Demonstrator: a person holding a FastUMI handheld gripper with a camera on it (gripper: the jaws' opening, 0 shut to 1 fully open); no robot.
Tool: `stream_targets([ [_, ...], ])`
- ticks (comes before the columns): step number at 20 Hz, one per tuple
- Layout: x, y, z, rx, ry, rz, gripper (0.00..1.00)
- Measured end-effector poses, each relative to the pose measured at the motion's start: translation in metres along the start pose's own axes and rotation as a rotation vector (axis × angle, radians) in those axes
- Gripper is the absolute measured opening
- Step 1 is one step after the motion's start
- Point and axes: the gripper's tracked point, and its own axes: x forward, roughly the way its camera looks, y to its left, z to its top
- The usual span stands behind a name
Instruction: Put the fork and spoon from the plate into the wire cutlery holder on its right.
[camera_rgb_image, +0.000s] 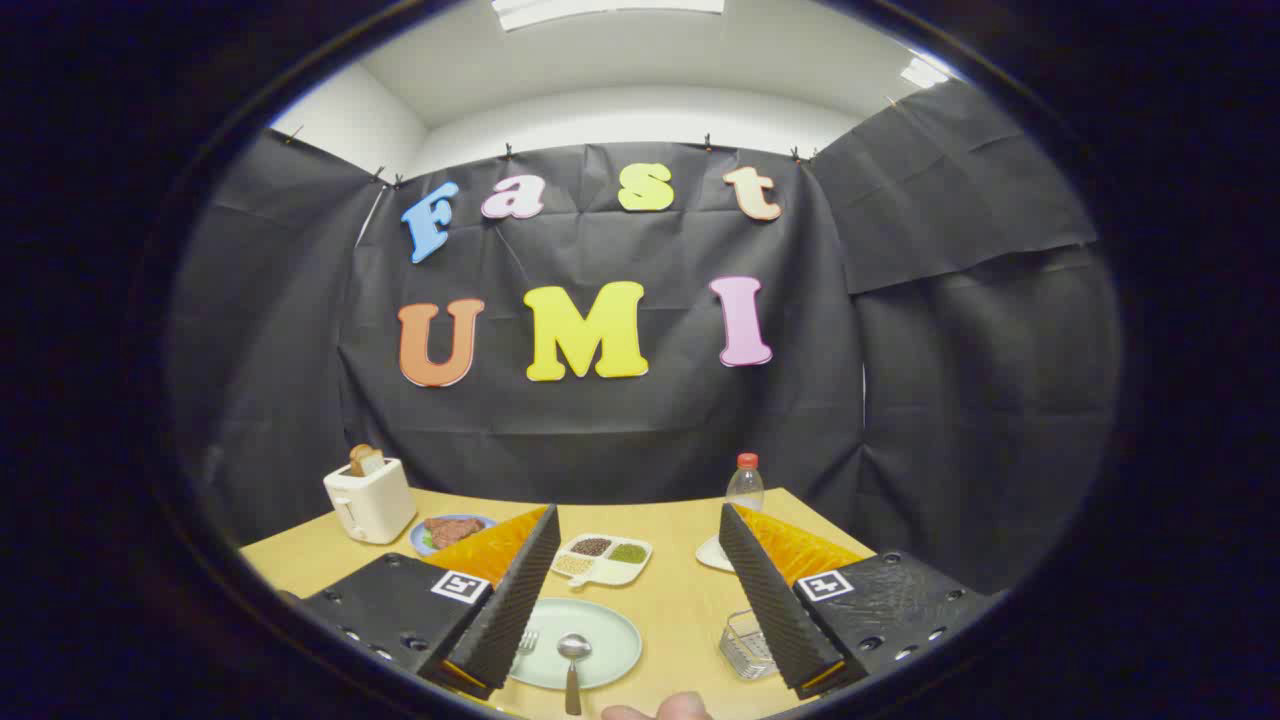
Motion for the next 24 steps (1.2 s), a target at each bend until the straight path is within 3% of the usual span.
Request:
stream_targets([
  [10, -0.002, -0.005, -0.008, -0.013, 0.040, -0.010, 0.96],
  [16, 0.000, -0.009, -0.034, -0.027, 0.129, 0.014, 0.96],
  [24, -0.005, 0.011, -0.045, -0.087, 0.147, 0.079, 0.96],
])
